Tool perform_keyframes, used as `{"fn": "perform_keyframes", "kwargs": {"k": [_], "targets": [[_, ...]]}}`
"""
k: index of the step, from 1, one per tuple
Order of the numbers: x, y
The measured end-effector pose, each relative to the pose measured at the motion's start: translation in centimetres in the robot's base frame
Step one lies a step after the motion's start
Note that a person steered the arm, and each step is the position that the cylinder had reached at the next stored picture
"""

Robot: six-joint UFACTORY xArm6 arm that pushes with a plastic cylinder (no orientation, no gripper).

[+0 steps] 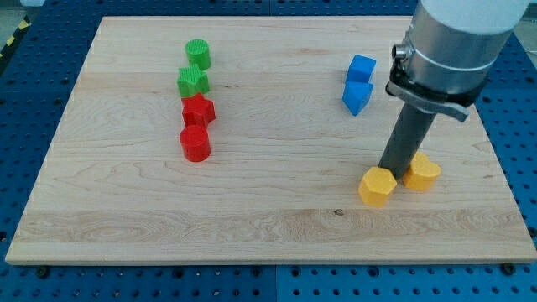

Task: Push the yellow hexagon slightly left

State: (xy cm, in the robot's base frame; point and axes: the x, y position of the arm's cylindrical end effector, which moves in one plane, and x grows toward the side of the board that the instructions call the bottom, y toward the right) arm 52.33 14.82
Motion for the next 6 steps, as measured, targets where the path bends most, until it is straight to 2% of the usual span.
{"fn": "perform_keyframes", "kwargs": {"k": [2,4,6], "targets": [[4.4,-3.2],[7.1,-0.9],[6.7,-3.4]]}}
